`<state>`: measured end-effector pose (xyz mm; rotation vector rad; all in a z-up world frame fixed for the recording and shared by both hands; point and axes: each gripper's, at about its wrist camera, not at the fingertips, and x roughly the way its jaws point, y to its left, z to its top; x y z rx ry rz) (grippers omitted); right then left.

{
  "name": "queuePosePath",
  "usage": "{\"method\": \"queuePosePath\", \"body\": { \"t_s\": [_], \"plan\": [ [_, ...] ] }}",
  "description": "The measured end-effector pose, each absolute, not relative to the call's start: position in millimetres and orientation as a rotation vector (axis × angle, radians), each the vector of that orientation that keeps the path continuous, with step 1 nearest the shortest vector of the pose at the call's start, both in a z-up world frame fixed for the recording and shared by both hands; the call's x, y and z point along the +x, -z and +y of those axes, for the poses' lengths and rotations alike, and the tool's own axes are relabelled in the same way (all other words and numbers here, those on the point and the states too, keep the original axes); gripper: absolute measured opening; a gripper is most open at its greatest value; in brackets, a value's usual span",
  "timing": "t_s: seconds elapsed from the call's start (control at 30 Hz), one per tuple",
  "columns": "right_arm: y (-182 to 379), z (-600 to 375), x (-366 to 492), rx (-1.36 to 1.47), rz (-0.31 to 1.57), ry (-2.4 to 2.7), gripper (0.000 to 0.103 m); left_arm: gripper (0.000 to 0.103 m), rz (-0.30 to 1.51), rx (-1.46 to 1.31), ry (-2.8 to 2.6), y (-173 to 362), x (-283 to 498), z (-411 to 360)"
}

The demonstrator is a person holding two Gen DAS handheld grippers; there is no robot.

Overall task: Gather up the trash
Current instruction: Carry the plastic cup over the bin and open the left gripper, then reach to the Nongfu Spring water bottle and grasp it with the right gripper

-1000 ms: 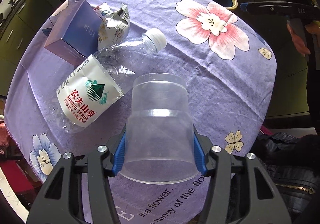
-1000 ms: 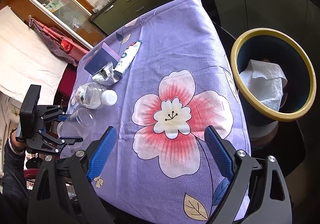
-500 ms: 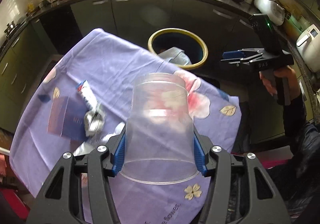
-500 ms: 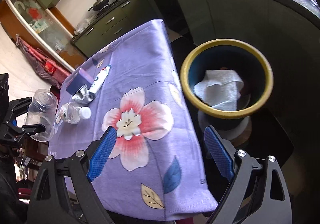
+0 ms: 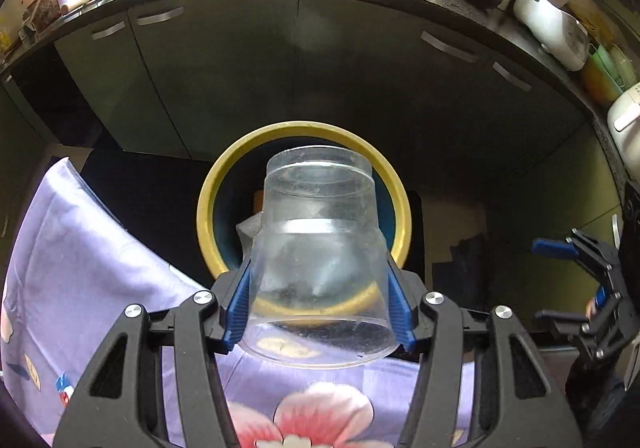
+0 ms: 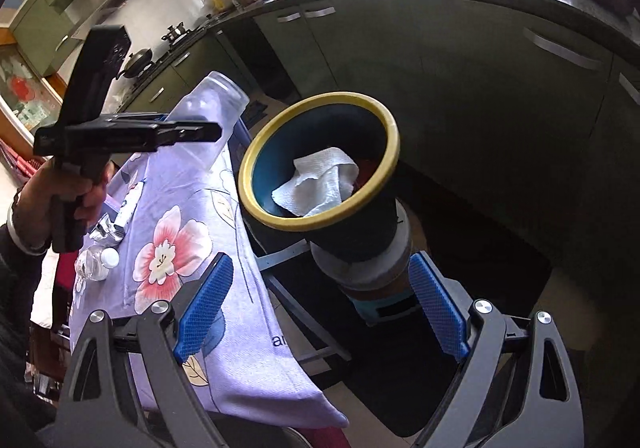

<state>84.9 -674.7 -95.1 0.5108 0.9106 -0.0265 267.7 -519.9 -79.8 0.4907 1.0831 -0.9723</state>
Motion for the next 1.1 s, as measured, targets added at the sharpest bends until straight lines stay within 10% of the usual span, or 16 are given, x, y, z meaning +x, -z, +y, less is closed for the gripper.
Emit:
{"method": "queuePosePath", "body": {
  "t_s": [0.5, 1.1],
  "plan": [
    [116.7, -681.2, 84.6, 0.555, 0.927, 0.025, 0.089, 0.074, 1.018, 0.314, 0.956, 58.0, 260.4, -489.0],
    [72.7, -528.4, 152.5, 0.262, 0.969, -0.271, 0.089, 0.095, 0.593, -0.006, 0.706, -45.3, 114.2, -167.2]
  ]
}}
